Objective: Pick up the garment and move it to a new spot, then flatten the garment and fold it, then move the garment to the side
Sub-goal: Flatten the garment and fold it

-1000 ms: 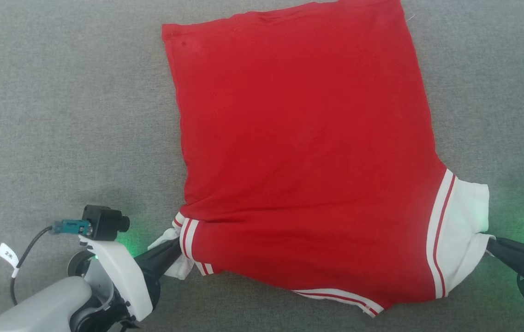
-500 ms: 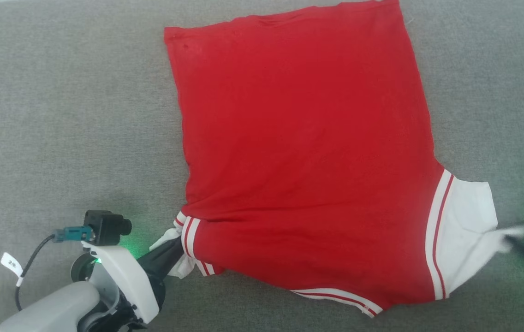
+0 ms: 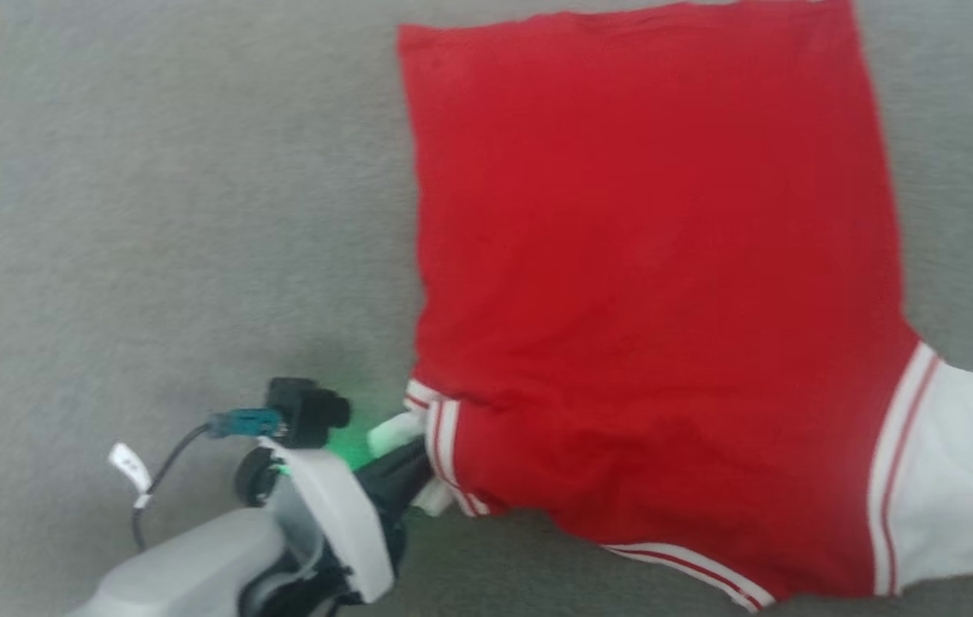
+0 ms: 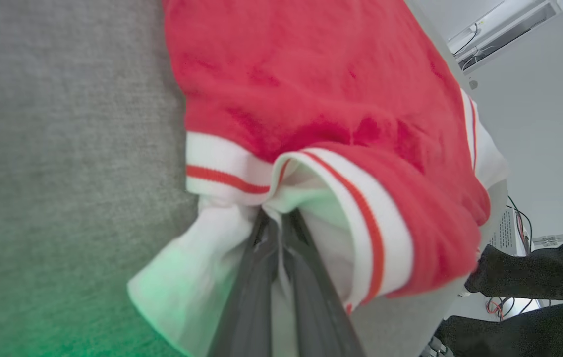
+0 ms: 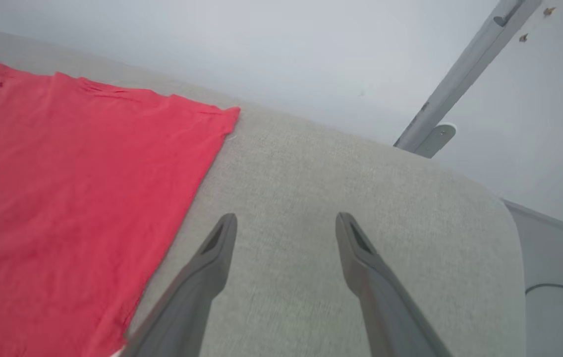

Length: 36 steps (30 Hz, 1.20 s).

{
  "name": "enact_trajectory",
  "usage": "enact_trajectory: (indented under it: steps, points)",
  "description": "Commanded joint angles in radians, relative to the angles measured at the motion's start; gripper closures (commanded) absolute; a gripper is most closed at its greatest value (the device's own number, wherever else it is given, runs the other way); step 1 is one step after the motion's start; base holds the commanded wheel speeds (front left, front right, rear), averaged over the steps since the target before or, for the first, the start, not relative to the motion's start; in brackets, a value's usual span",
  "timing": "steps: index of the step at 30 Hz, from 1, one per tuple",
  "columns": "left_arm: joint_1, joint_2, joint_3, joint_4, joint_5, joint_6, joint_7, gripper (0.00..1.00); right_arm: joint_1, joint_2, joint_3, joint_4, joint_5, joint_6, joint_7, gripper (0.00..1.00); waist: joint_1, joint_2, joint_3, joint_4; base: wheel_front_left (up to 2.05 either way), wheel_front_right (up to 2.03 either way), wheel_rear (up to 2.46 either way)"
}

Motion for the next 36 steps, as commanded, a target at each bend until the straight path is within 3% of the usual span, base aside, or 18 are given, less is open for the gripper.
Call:
enact_trajectory:
  steps: [1, 5, 10, 18, 27, 28, 30, 36]
  points:
    - [-0.002, -0.021, -0.014, -0.003, 0.019, 0.0, 0.01, 1.0, -0.046, 0.038, -0.003, 0.026, -0.035, -0.001, 0.034, 0.0, 0.0001, -0.0001, 0.029, 0.056, 0.0, 0.0, 0.0]
    - [-0.027, -0.062, -0.025, -0.01, 0.044, 0.0, 0.027, 1.0, -0.221, 0.211, -0.009, 0.194, -0.177, -0.001, 0.203, 0.0, 0.0001, -0.0001, 0.058, 0.132, 0.0, 0.0, 0.0]
    - [-0.054, -0.107, -0.029, -0.026, 0.075, 0.0, 0.034, 1.0, -0.392, 0.332, -0.002, 0.395, -0.285, -0.001, 0.427, 0.0, 0.0001, -0.0001, 0.105, 0.211, 0.0, 0.0, 0.0]
    - [-0.072, -0.151, -0.034, -0.051, 0.119, 0.001, 0.052, 1.0, -0.556, 0.391, -0.021, 0.603, -0.413, -0.002, 0.607, 0.0, 0.0001, -0.0001, 0.175, 0.286, 0.0, 0.0, 0.0]
    - [-0.116, -0.167, -0.033, -0.048, 0.14, 0.005, 0.046, 1.0, -0.565, 0.448, 0.03, 0.653, -0.482, -0.001, 0.704, 0.0, 0.0001, -0.0001, 0.239, 0.281, 0.0, 0.0, 0.0]
    - [-0.119, -0.172, -0.033, -0.048, 0.143, 0.005, 0.045, 1.0, -0.562, 0.452, 0.03, 0.657, -0.481, -0.001, 0.711, 0.24, 0.0001, -0.0001, 0.242, 0.28, 0.0, 0.0, 0.0]
    - [-0.125, -0.177, -0.033, -0.049, 0.145, 0.005, 0.044, 1.0, -0.562, 0.458, 0.013, 0.668, -0.47, -0.001, 0.711, 1.0, 0.0001, -0.0001, 0.245, 0.277, 0.0, 0.0, 0.0]
    - [-0.142, -0.163, -0.032, -0.033, 0.132, 0.005, 0.032, 1.0, -0.565, 0.44, -0.014, 0.648, -0.464, -0.002, 0.666, 1.0, 0.0001, -0.0001, 0.24, 0.254, 0.0, 0.0, 0.0]
